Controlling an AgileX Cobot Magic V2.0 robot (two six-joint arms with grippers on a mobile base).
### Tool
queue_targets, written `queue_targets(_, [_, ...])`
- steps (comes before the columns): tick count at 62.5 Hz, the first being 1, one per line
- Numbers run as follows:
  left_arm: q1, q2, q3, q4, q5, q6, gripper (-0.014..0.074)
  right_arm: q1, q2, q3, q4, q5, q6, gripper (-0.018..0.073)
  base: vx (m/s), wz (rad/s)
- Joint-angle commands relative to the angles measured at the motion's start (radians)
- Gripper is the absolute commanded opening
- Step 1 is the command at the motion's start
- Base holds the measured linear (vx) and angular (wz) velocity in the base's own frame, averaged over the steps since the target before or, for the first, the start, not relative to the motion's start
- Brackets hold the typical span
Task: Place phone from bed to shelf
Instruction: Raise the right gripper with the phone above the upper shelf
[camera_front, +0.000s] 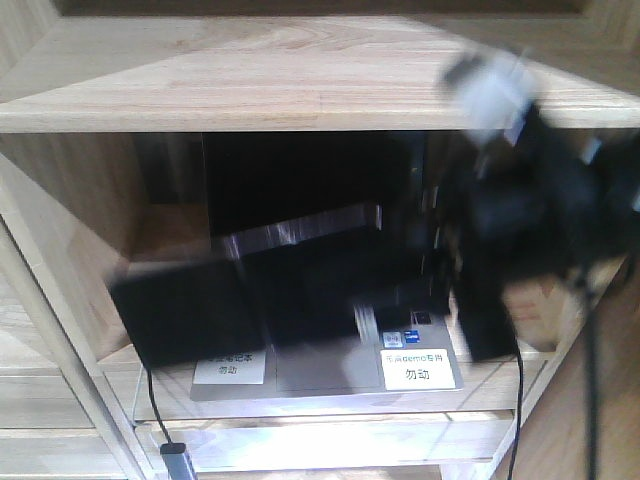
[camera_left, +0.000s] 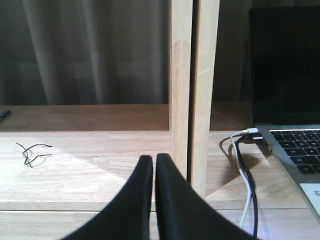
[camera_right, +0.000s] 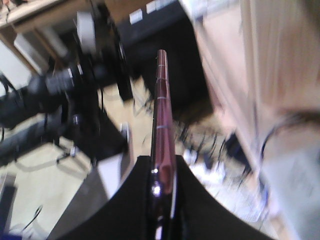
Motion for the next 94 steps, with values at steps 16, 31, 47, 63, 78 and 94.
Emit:
queue_targets(16, [-0.003, -0.007, 0.006, -0.009, -0.074, 0.0, 0.0001, -0.002, -0.026, -0.304, 0.111, -0.166, 0.06, -0.0002, 0.0, 0.0])
queue_targets(31, [-0.003, -0.007, 0.006, -0.009, -0.074, 0.0, 0.0001, -0.002, 0.064, -0.463, 0.119, -0.312, 0.06, -0.0002, 0.0, 0.0])
queue_targets(47, [-0.003, -0.007, 0.006, -0.009, -0.074, 0.0, 0.0001, -0.002, 0.253, -0.659, 0.146, -0.319, 0.058, -0.0002, 0.0, 0.0])
queue_targets(63, [-0.003, -0.007, 0.006, -0.009, -0.074, 0.0, 0.0001, 0.024, 0.444, -0.817, 0.19, -0.326, 0.059, -0.0002, 0.0, 0.0])
queue_targets(78, [-0.003, -0.007, 0.006, -0.009, -0.074, 0.0, 0.0001, 0.059, 0.586, -0.887, 0.177, -0.401, 0.05, -0.0002, 0.0, 0.0])
queue_targets(94, [-0.003, -0.007, 0.006, -0.009, -0.074, 0.0, 0.0001, 0.058, 0.652, -0.887, 0.173, -0.465, 0.01, -0.0002, 0.0, 0.0])
